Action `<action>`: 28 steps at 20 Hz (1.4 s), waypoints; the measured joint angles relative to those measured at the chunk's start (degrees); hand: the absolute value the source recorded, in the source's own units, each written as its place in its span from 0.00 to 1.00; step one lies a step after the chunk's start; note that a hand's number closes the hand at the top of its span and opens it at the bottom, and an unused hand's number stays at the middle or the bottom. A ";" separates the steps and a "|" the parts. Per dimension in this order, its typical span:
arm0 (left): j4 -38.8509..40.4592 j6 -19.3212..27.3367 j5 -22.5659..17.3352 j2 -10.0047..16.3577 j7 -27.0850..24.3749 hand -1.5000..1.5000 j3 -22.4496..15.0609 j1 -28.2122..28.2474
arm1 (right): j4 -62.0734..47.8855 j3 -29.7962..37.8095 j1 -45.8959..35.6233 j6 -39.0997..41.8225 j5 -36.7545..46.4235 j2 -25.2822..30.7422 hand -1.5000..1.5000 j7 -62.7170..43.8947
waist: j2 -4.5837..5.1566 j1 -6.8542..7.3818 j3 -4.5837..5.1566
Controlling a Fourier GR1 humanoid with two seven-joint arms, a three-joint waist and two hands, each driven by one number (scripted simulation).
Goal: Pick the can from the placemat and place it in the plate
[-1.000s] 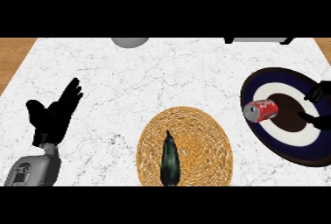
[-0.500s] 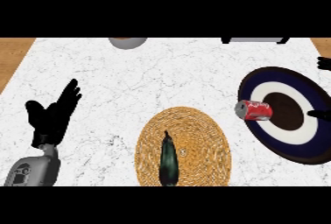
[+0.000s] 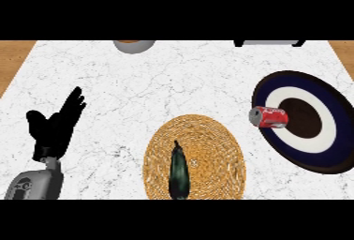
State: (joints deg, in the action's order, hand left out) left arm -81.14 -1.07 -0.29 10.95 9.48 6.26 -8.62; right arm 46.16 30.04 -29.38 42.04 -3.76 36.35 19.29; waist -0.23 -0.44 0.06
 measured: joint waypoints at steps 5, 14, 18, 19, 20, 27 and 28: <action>-0.06 -0.58 -0.30 0.16 0.03 0.50 0.21 -0.44 | -4.52 1.06 -0.58 5.44 -5.52 2.35 0.00 -4.99 | 0.22 0.50 -0.07; -0.45 0.20 0.85 -1.05 0.57 0.50 -0.97 -1.33 | -11.87 0.78 -0.62 5.78 -5.26 7.45 0.00 -0.71 | 0.62 1.38 -0.21; -0.13 -0.23 0.37 -0.78 1.08 0.50 -0.54 -2.13 | -14.38 0.07 -0.57 4.80 -4.13 9.11 0.00 1.24 | 0.74 1.65 -0.24; 0.16 -0.49 0.20 -0.56 0.77 0.50 -0.28 -2.09 | -14.84 0.03 -0.71 4.70 -4.08 9.74 0.00 1.47 | 0.77 1.69 -0.25; 0.49 -0.58 0.13 -0.46 0.56 0.50 -0.09 -2.22 | -15.28 -0.24 -0.32 4.36 -3.65 10.04 0.00 2.19 | 0.78 1.68 -0.24; 1.86 -0.54 0.38 -0.73 -0.38 0.50 -0.05 -3.04 | -16.78 -2.53 1.29 2.15 -1.18 11.46 0.00 6.08 | 1.04 1.91 -0.36; 1.77 -0.23 0.72 -1.37 -0.53 0.50 -0.61 -2.86 | -17.09 -2.90 1.43 1.63 -0.74 11.61 0.00 6.62 | 1.07 2.04 -0.39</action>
